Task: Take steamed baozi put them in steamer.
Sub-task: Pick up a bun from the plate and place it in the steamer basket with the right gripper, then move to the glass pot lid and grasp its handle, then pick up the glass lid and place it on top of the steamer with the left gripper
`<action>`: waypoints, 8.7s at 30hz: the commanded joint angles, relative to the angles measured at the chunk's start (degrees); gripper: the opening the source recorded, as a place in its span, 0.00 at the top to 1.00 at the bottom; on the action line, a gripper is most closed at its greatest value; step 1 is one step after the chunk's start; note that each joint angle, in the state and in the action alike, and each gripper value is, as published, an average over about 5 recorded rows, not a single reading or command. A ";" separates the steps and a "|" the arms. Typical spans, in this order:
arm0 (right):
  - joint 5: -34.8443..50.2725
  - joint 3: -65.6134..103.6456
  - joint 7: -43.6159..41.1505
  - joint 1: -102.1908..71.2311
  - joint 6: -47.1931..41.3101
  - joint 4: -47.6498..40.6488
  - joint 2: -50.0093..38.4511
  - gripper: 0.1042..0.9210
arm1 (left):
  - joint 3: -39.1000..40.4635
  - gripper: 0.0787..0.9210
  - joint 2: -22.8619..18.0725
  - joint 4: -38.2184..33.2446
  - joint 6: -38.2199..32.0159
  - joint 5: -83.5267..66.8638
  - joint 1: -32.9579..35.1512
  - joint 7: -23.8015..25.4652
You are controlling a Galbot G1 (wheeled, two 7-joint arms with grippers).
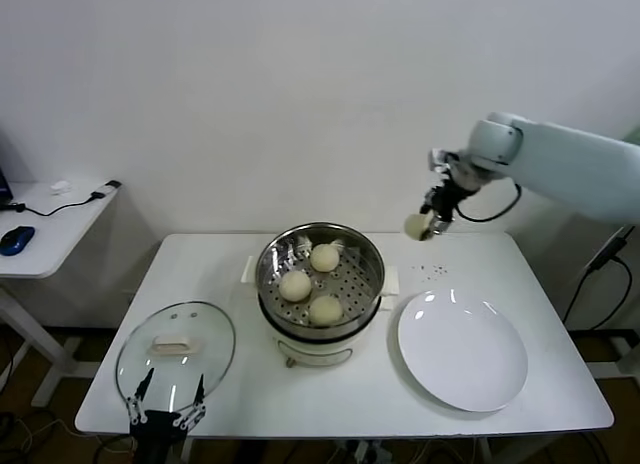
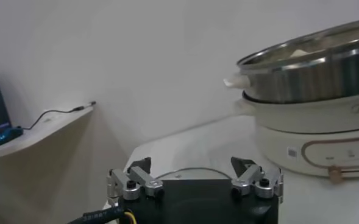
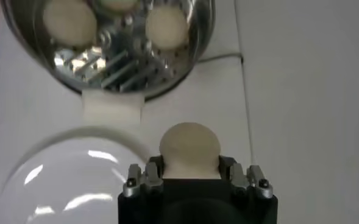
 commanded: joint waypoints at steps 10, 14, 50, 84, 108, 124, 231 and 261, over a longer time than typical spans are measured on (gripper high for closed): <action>13.12 -9.60 8.56 -0.47 -7.10 6.04 17.32 0.40 | -0.59 0.12 0.67 0.53 0.12 -1.32 -0.59 0.27; 12.11 -9.95 8.80 -3.25 -7.19 4.24 18.46 0.40 | -0.65 0.12 0.77 0.81 0.11 -1.42 -0.77 0.25; 10.48 -7.39 7.77 -1.59 -4.78 3.72 12.84 0.12 | -0.33 0.12 1.30 1.05 0.48 -1.11 -1.66 0.18; 4.47 89.71 47.01 -88.07 25.60 37.90 -33.49 0.12 | -3.21 0.12 -3.63 -1.63 0.22 6.52 -3.59 2.85; -12.50 125.78 44.26 -126.86 22.96 39.35 -3.06 0.12 | -5.77 0.12 -0.90 9.08 -0.66 86.65 -10.86 -4.72; -15.68 126.95 45.81 -127.85 23.39 37.49 -0.71 0.12 | -5.27 0.12 2.09 30.68 1.96 85.22 -24.90 -12.39; -25.60 127.61 45.74 -118.21 26.67 22.62 2.26 0.12 | 46.06 0.92 -6.60 15.33 49.43 90.48 -56.18 25.04; -25.80 128.06 45.44 -118.23 27.05 22.10 2.59 0.12 | 45.21 0.92 -6.14 24.23 49.52 87.71 -54.98 19.54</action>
